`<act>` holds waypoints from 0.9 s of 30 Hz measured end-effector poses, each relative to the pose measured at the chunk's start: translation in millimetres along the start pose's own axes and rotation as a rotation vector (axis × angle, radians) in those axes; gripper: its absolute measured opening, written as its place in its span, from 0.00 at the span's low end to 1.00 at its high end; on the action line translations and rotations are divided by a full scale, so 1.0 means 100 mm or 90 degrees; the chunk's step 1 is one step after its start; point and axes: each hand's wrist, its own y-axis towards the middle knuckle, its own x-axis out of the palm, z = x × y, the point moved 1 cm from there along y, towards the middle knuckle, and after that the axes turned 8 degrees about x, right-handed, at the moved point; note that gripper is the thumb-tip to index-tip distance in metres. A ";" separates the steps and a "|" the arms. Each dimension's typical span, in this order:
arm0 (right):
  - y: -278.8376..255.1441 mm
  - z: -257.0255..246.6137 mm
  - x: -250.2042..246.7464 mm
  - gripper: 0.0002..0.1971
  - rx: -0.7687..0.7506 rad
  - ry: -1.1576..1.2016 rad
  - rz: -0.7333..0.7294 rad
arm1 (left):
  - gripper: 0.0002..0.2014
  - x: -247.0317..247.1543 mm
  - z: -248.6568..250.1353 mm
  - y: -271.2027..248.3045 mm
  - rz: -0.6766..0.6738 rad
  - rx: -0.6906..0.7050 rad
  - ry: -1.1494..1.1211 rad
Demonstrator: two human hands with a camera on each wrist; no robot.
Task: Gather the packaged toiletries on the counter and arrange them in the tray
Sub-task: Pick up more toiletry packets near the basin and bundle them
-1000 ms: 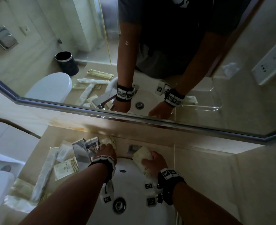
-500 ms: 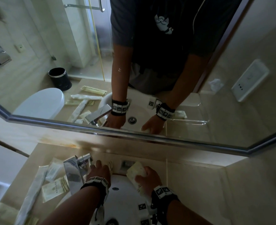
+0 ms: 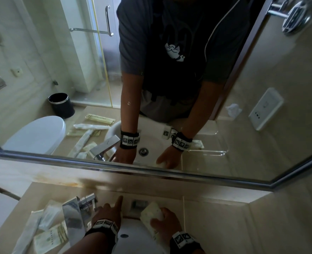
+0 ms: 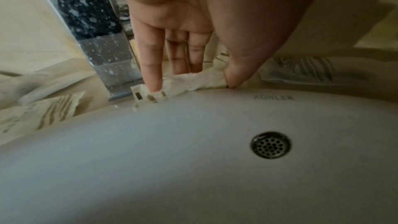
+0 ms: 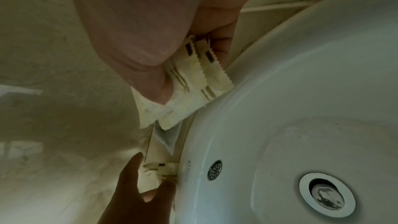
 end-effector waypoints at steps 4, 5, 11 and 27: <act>-0.01 0.00 -0.04 0.13 -0.015 -0.012 0.016 | 0.28 0.00 0.01 -0.03 -0.022 0.031 0.052; -0.03 -0.01 -0.06 0.11 -0.014 -0.006 0.015 | 0.26 0.00 0.01 -0.02 -0.020 0.035 0.058; -0.05 -0.05 -0.14 0.13 -0.019 -0.005 0.024 | 0.24 -0.11 0.05 -0.04 0.025 0.053 0.026; -0.97 -0.37 -0.16 0.19 -0.144 0.164 0.030 | 0.14 -0.50 0.45 -1.05 0.128 0.135 -0.792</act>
